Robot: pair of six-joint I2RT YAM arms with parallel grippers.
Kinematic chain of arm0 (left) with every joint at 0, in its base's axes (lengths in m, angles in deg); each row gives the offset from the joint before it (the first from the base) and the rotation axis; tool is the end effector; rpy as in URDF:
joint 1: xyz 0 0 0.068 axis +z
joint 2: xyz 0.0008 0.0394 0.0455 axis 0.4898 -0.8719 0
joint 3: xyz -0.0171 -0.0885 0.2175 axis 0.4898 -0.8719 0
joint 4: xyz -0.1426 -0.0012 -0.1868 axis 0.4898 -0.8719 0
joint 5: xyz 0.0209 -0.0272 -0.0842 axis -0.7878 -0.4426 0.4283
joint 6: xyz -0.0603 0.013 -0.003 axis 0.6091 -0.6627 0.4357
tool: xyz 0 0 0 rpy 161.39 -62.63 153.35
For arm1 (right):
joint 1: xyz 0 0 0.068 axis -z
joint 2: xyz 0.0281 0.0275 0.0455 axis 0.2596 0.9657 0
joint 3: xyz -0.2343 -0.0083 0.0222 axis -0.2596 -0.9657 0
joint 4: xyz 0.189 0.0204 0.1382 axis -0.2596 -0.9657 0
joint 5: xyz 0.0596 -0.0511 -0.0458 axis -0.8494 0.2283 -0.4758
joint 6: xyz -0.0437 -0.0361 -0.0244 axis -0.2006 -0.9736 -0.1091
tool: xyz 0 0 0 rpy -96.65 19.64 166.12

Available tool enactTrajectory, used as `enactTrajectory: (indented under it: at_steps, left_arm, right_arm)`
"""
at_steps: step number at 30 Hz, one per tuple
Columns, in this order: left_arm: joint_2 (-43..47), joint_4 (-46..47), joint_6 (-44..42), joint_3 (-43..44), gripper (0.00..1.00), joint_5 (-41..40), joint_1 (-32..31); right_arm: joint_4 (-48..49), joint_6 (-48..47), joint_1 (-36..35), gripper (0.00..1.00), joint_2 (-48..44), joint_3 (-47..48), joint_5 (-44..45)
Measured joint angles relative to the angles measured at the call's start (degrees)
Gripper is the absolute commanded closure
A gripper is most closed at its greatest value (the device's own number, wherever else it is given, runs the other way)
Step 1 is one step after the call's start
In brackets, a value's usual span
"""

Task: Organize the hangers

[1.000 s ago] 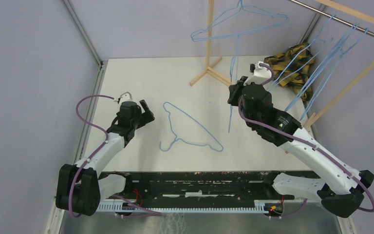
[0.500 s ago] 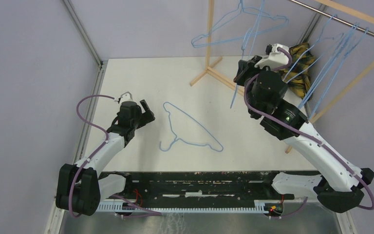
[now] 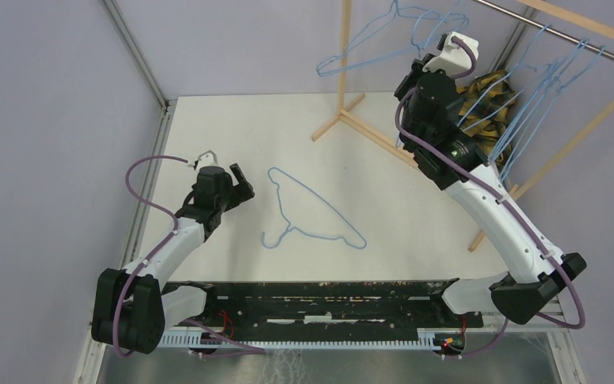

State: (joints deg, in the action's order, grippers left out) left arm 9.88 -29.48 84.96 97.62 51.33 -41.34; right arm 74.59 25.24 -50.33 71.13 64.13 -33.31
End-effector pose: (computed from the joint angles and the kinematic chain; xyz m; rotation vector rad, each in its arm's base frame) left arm 0.2329 -0.0414 0.1821 -0.4927 2.1666 -0.2416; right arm 0.2368 0.1240 0.4592 0.4573 1.4323 0.0918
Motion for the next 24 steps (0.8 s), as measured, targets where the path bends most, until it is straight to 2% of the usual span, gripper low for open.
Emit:
enactTrajectory:
  at_steps: [24]
  left_arm:
    - [-1.99,0.13,-0.02,0.0,0.0,-0.02,0.0]
  right_arm:
    - [0.74,4.87,16.63,0.99,8.59,5.68,-7.78]
